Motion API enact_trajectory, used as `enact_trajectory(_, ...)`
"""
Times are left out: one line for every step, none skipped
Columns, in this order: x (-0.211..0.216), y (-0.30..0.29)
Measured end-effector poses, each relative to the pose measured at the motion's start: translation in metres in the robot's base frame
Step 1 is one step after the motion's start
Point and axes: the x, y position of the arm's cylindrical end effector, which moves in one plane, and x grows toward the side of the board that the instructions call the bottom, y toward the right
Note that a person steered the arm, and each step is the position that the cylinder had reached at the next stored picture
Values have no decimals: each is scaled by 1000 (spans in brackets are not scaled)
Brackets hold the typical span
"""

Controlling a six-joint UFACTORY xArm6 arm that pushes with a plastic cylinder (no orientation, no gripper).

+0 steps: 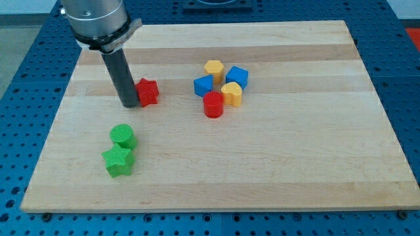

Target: Place the red star diagonally left to the blue triangle

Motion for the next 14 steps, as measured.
enact_trajectory(-5, 0)
enact_trajectory(-7, 5)
enact_trajectory(-7, 14)
enact_trajectory(-13, 17)
enact_trajectory(-25, 18)
enact_trajectory(-27, 23)
enact_trajectory(-27, 32)
enact_trajectory(-27, 40)
enact_trajectory(-29, 46)
enact_trajectory(-36, 52)
enact_trajectory(-43, 58)
enact_trajectory(-48, 58)
enact_trajectory(-50, 58)
enact_trajectory(-51, 62)
